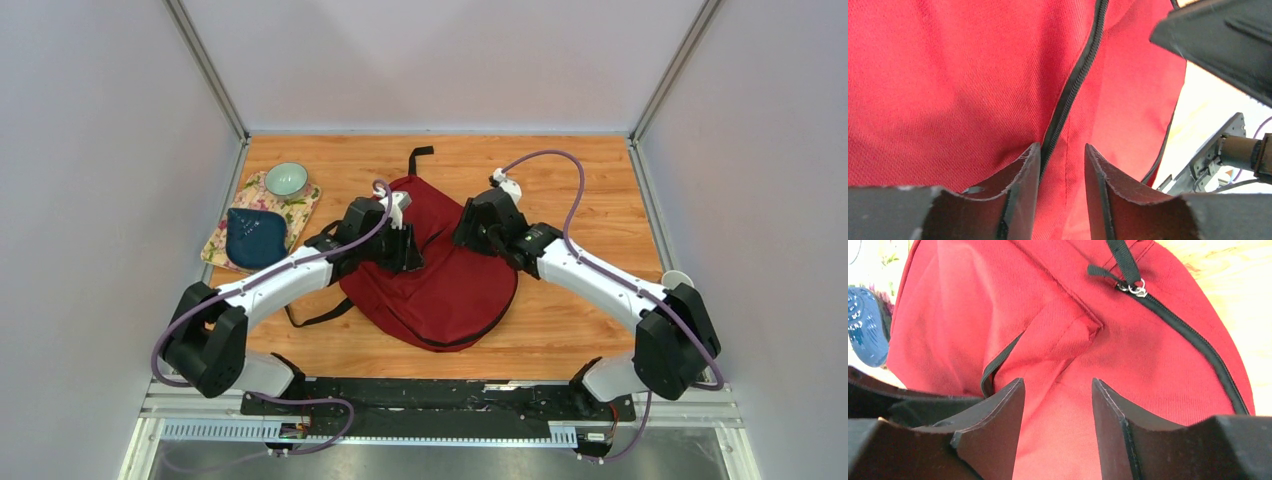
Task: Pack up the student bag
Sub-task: Adjust the student bag at the center of the board.
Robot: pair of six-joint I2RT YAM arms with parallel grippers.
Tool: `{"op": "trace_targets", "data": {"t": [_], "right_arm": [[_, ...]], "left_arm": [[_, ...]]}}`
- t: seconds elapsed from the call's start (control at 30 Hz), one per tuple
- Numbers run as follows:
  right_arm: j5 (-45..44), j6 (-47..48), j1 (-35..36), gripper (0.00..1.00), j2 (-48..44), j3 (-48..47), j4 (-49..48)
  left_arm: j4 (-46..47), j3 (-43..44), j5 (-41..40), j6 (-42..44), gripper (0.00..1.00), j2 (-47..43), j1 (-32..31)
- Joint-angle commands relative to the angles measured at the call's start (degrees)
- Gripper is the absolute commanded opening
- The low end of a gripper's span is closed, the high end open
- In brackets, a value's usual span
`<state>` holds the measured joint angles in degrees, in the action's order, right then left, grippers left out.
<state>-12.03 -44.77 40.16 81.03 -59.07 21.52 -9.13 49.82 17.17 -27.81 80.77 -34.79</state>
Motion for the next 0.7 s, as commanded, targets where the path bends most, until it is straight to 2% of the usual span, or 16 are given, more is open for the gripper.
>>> {"op": "trace_targets", "data": {"t": [0.0, 0.27, 0.47, 0.57, 0.67], "right_arm": [[3.5, -0.8, -1.8, 0.56, 3.1, -5.5, -3.2], [3.6, -0.9, -1.8, 0.57, 10.5, -13.2, 0.7], [0.1, -0.1, -1.8, 0.55, 13.5, -13.4, 4.0], [-0.5, 0.3, -1.8, 0.5, 13.3, -12.1, 3.8], [-1.2, 0.7, -1.8, 0.39, 13.0, -11.3, 3.8]], "left_arm": [[-3.2, -1.5, 0.8, 1.2, 0.48, -4.5, -0.2], [-6.9, -1.7, 1.8, 4.2, 0.5, -5.5, -0.1], [-8.5, -2.3, 5.1, 5.9, 0.5, -4.9, -0.2], [-8.9, -2.8, 6.8, 6.6, 0.5, -4.8, -0.2], [-8.8, -3.5, 9.4, 7.4, 0.5, -4.8, -0.3]]}}
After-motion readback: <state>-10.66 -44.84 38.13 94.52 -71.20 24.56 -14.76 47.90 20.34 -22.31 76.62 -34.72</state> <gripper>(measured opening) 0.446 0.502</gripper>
